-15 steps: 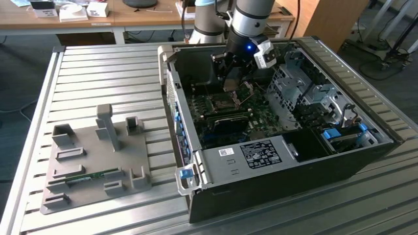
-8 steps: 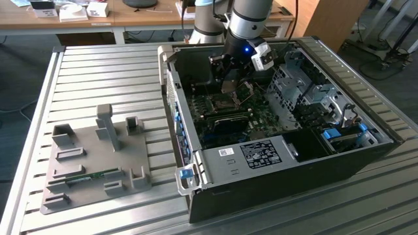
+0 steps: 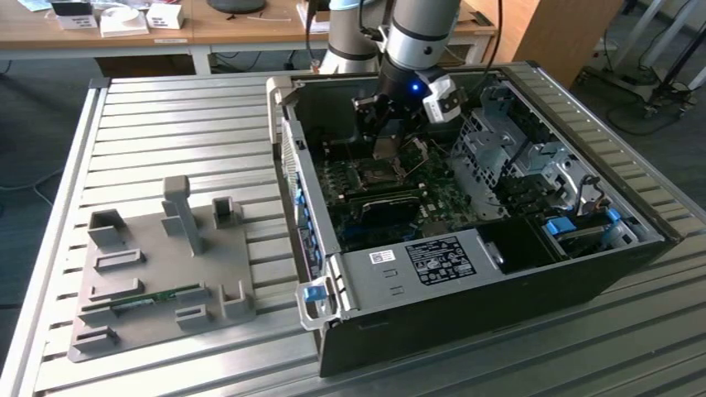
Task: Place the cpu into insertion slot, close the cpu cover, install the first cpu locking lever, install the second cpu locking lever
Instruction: 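Place the cpu into insertion slot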
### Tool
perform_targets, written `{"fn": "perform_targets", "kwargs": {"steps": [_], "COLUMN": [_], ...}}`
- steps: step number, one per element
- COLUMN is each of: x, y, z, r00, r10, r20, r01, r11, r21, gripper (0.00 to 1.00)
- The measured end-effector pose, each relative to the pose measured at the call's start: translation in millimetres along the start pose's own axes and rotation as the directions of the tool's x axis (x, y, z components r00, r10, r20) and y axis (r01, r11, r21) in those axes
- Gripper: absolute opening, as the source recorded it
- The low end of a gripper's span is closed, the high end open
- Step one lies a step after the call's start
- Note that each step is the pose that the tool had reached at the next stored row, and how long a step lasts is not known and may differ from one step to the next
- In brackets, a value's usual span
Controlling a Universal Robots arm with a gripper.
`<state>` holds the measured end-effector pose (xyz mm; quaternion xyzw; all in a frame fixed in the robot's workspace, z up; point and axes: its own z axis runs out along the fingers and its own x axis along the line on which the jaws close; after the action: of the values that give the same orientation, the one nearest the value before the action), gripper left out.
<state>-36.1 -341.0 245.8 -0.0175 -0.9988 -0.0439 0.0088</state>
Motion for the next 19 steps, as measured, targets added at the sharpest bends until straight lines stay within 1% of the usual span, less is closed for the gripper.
{"fn": "perform_targets", "kwargs": {"steps": [3,5,8,10,12,14,17,19], "x": [0.0,0.0,0.0,0.0,0.0,0.0,-0.1,-0.1], "y": [0.0,-0.1,-0.1,-0.2,-0.2,-0.2,-0.3,-0.3], "z": [0.7,1.2,1.8,2.3,2.7,3.0,3.5,3.7], "r00": [0.9998,0.9991,0.9958,0.9922,0.9874,0.9814,0.9696,0.9600], "r10": [0.018,0.043,0.091,0.124,0.158,0.191,0.244,0.279], "r20": [0.0017,0.0038,0.0080,0.0109,0.0137,0.0165,0.0209,0.0238], "r01": [-0.018,-0.043,-0.091,-0.124,-0.158,-0.191,-0.244,-0.279], "r11": [0.9998,0.9991,0.9958,0.9922,0.9875,0.9815,0.9698,0.9603], "r21": [-0.0005,-0.0009,-0.0022,-0.0032,-0.0042,-0.0054,-0.0074,-0.0089], "gripper": [0.54,0.54,0.54,0.54,0.54,0.54,0.54,0.54]}}
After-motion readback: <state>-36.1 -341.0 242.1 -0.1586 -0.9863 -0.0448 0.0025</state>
